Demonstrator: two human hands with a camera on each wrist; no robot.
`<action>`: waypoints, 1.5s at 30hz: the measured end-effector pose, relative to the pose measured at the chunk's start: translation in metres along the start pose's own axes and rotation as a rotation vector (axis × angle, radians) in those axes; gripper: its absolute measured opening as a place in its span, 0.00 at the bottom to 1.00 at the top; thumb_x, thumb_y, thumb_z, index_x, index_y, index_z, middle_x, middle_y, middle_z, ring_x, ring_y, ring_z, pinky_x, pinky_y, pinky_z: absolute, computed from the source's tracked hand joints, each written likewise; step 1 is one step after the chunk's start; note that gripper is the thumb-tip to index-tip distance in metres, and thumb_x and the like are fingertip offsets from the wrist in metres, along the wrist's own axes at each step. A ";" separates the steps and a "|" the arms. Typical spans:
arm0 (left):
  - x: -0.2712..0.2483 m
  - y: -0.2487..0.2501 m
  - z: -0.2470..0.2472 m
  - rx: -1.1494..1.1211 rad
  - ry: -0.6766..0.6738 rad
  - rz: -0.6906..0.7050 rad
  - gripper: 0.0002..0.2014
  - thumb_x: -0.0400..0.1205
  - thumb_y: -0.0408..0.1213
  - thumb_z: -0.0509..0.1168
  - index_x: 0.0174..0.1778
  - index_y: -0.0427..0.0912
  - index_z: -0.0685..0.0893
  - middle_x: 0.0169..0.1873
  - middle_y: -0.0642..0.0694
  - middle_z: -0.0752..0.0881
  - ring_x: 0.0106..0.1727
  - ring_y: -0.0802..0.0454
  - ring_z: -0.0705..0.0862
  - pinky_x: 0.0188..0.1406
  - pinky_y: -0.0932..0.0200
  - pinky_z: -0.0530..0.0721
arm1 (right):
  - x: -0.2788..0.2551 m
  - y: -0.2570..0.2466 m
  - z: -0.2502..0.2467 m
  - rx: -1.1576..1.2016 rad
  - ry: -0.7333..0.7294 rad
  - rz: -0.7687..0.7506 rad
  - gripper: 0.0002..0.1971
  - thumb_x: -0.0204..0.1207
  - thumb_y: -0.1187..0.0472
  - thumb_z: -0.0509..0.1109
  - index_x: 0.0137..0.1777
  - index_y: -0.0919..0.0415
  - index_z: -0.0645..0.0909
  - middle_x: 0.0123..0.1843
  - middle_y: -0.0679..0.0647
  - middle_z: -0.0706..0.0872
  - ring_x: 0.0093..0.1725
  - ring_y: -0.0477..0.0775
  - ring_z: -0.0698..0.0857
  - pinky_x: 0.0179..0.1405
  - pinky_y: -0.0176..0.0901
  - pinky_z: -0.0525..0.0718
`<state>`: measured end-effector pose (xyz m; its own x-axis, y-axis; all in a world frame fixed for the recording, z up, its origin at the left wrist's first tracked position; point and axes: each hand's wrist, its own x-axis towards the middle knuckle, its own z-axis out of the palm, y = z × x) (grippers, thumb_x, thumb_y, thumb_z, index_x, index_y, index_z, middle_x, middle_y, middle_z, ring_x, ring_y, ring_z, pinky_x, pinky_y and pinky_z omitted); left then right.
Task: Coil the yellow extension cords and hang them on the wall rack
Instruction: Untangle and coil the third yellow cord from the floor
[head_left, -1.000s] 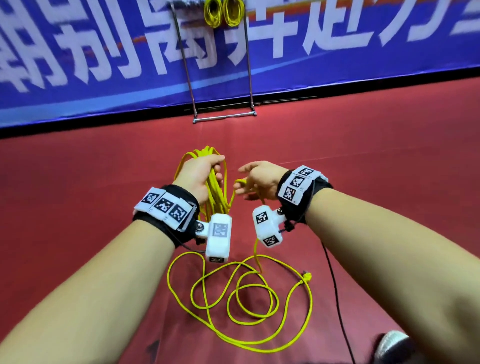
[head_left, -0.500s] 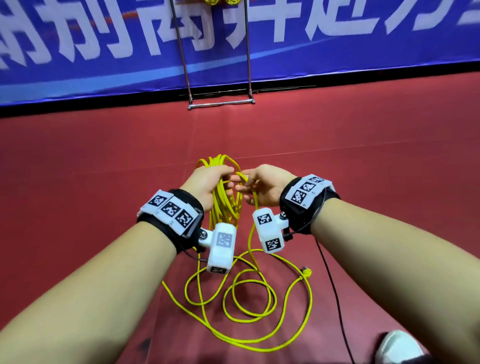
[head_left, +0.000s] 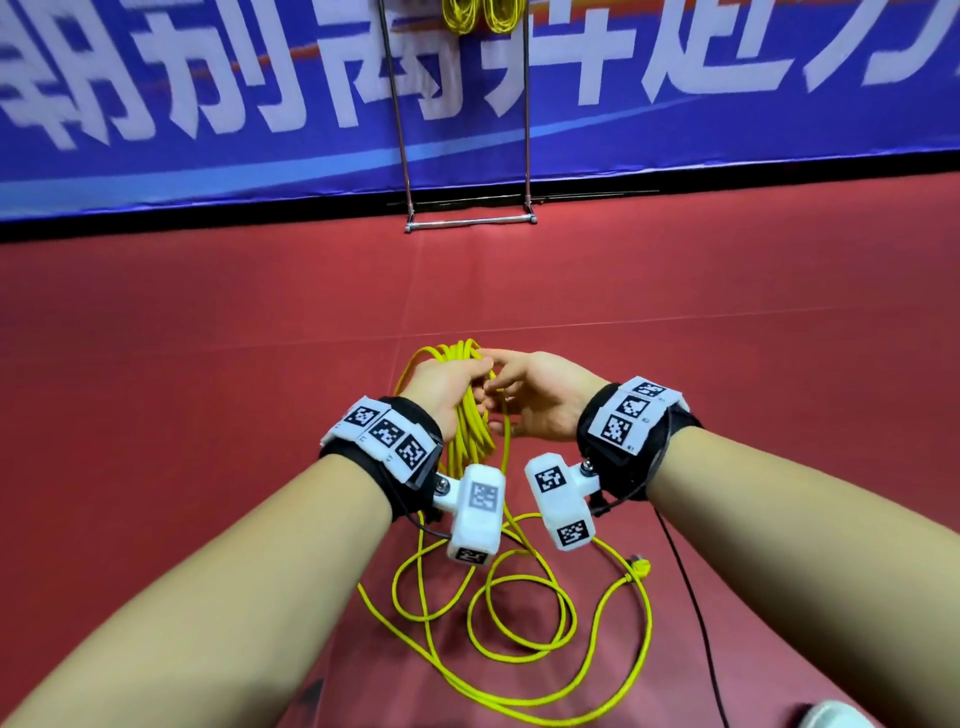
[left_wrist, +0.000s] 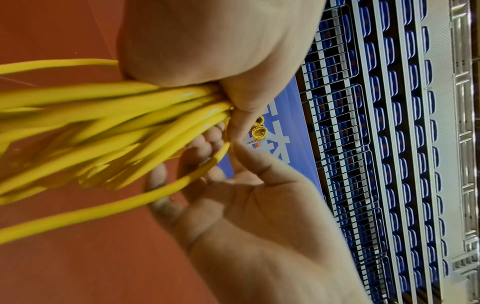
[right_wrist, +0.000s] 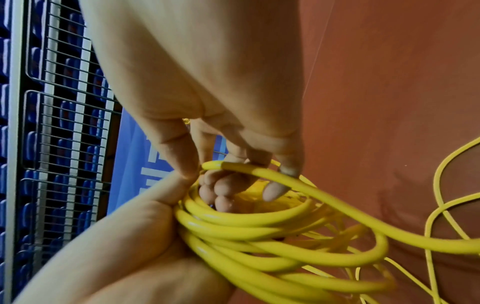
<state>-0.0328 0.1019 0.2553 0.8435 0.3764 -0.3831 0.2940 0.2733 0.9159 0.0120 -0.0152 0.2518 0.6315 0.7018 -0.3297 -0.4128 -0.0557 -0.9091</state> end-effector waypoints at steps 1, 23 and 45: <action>0.000 0.000 -0.001 -0.019 0.002 0.001 0.08 0.84 0.31 0.66 0.37 0.38 0.81 0.19 0.44 0.76 0.13 0.52 0.74 0.16 0.63 0.78 | -0.001 -0.001 0.004 -0.035 -0.020 -0.023 0.22 0.76 0.75 0.56 0.57 0.49 0.81 0.34 0.52 0.80 0.31 0.48 0.79 0.37 0.42 0.72; 0.014 0.017 -0.048 -0.262 0.070 0.013 0.10 0.84 0.34 0.62 0.36 0.44 0.76 0.27 0.49 0.77 0.17 0.55 0.69 0.19 0.67 0.69 | -0.002 0.029 -0.040 -0.385 0.187 -0.115 0.10 0.86 0.57 0.63 0.52 0.59 0.85 0.26 0.52 0.75 0.23 0.48 0.72 0.23 0.35 0.72; 0.024 0.005 -0.051 -0.235 0.158 0.006 0.16 0.85 0.41 0.66 0.31 0.42 0.76 0.18 0.51 0.75 0.18 0.55 0.75 0.28 0.59 0.74 | -0.013 -0.007 -0.018 -0.591 0.264 -0.054 0.06 0.74 0.72 0.61 0.45 0.63 0.77 0.28 0.65 0.85 0.18 0.51 0.62 0.21 0.32 0.59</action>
<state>-0.0341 0.1578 0.2445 0.7588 0.5071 -0.4088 0.1614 0.4616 0.8723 0.0186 -0.0369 0.2573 0.8126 0.5206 -0.2622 0.0074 -0.4590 -0.8884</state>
